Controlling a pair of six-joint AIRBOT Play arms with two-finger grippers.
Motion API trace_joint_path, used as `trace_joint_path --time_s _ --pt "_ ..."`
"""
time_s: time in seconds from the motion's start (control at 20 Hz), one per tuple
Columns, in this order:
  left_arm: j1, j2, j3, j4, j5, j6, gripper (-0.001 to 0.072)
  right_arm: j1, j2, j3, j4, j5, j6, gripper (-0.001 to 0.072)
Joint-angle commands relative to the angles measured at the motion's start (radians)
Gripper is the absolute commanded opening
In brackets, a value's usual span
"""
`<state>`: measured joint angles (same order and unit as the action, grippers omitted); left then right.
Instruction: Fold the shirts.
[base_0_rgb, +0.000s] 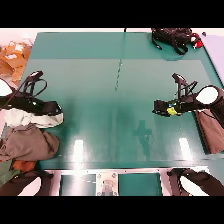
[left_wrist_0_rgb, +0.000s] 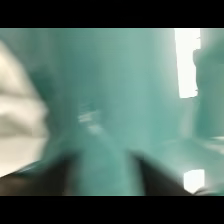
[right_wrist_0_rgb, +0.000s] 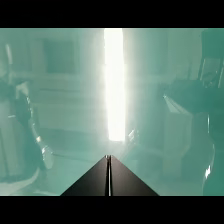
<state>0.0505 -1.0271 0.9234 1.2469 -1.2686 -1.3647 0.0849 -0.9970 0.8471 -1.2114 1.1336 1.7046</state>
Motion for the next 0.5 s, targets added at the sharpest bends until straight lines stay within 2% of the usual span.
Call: trace_joint_path --time_s 0.0,0.05,0.15,0.2,0.45 --pt "0.002 -0.002 0.0 0.393 0.08 -0.139 0.061 0.001 -0.003 -0.002 0.0 -0.016 0.0 0.0017" --pt "0.002 -0.002 -0.003 0.504 0.136 -0.212 0.0707 0.001 -0.003 -0.002 0.0 -0.026 0.0 0.0019" --pt "0.036 -0.017 -0.003 0.57 0.224 -0.278 0.0707 0.001 -0.003 -0.003 0.0 -0.027 0.0 0.018" --pt "0.061 -0.04 -0.004 0.568 0.235 -0.276 0.0708 0.001 -0.003 -0.003 0.0 -0.027 0.0 0.0201" --pt "0.161 -0.237 -0.004 0.558 0.217 -0.257 0.0708 0.001 -0.003 -0.003 0.0 -0.041 0.0 0.0201"
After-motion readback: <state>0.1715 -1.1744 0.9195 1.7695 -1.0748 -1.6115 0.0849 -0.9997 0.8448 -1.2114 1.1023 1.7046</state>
